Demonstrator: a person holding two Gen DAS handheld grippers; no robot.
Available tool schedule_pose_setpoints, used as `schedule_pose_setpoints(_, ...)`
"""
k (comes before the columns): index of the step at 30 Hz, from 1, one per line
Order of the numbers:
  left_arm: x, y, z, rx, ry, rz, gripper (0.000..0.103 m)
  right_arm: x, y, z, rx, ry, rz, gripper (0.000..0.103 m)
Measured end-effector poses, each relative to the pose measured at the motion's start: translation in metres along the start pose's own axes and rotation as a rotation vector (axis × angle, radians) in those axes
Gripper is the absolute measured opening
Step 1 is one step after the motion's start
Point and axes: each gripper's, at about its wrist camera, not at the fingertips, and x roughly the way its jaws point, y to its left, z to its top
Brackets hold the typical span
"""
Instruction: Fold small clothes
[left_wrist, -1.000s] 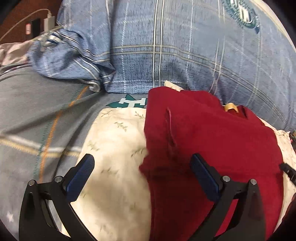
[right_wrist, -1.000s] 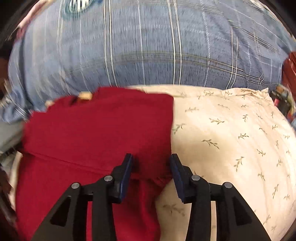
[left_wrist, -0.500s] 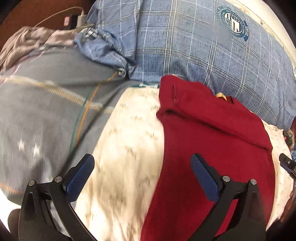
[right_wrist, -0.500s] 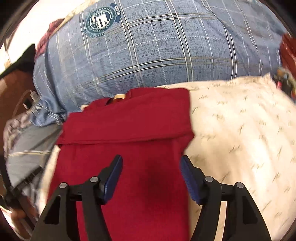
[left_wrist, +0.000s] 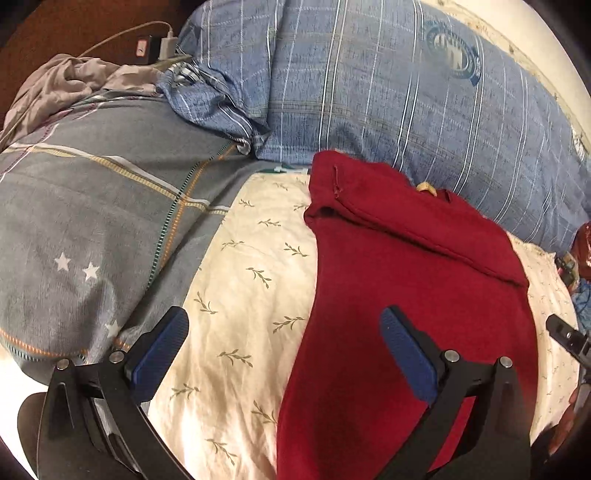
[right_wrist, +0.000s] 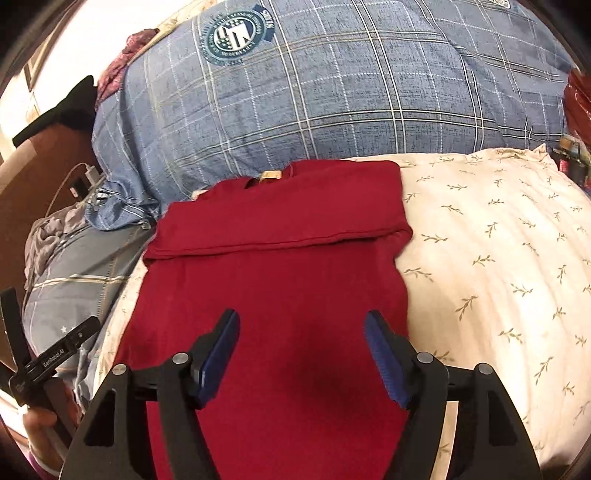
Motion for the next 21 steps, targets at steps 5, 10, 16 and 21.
schedule_pose_setpoints(5,-0.003,0.001,-0.007,0.013,0.022,-0.003,0.103,-0.003,0.021,-0.007,-0.061,0.003,0.022,0.072)
schedule_pose_setpoints(10,-0.009,0.006,-0.016,0.042,0.031,-0.007,0.103,-0.005,0.027,-0.011,-0.083,0.013,0.022,0.072)
schedule_pose_setpoints(16,-0.001,0.01,-0.027,0.053,0.065,0.014,0.103,0.002,0.014,-0.016,-0.025,0.043,0.02,0.072)
schedule_pose_setpoints(21,0.001,0.006,-0.033,0.085,0.091,0.017,0.103,0.003,0.013,-0.018,-0.029,0.055,0.027,0.072)
